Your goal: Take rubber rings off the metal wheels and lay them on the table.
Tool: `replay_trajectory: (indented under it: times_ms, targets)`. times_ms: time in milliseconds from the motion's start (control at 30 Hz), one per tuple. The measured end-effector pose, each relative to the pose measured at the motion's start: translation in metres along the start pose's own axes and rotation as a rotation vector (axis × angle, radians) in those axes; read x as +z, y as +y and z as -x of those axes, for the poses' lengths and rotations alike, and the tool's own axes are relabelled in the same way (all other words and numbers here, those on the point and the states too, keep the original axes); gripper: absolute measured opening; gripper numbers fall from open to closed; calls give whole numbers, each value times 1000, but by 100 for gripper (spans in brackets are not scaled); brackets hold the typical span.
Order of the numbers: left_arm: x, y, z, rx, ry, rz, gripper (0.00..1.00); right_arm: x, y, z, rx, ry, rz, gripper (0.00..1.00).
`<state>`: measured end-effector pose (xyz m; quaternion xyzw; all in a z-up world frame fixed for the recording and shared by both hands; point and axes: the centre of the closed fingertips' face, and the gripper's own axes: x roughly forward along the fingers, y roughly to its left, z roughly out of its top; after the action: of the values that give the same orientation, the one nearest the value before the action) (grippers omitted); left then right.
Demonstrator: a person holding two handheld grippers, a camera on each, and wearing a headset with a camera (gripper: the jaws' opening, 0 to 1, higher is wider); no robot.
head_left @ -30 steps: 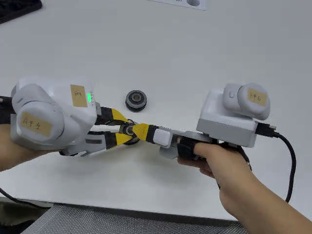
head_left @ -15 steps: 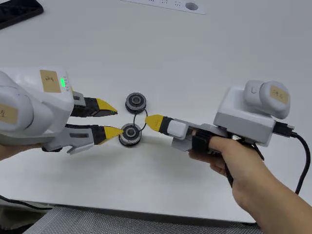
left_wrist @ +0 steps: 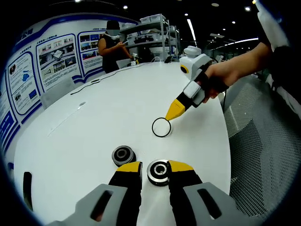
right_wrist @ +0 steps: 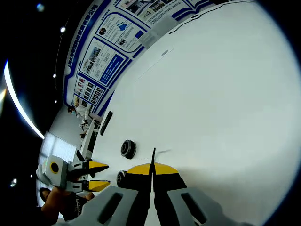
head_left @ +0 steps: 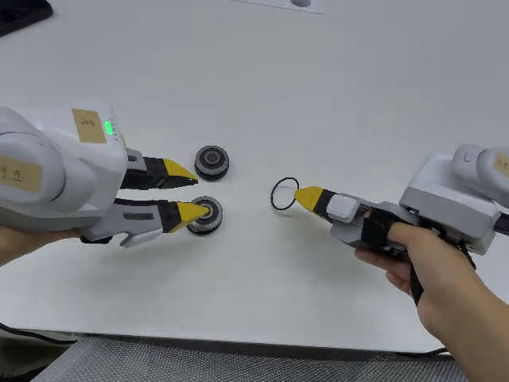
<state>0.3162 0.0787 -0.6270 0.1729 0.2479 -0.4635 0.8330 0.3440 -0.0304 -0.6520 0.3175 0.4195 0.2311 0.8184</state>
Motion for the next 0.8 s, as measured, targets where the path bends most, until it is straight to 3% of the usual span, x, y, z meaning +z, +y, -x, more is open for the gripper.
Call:
replay_trajectory:
  times_ms: [400, 600, 800]
  targets:
    - [-7, 1, -3, 6, 10, 14, 22, -1, -25, 11, -124, -6, -39, 2]
    - [-8, -1, -6, -3, 14, 15, 22, 1, -29, 15, -155, -11, -19, 2]
    - [-10, -3, -6, -9, 22, 8, 22, 7, -30, 22, -174, -24, 23, 9]
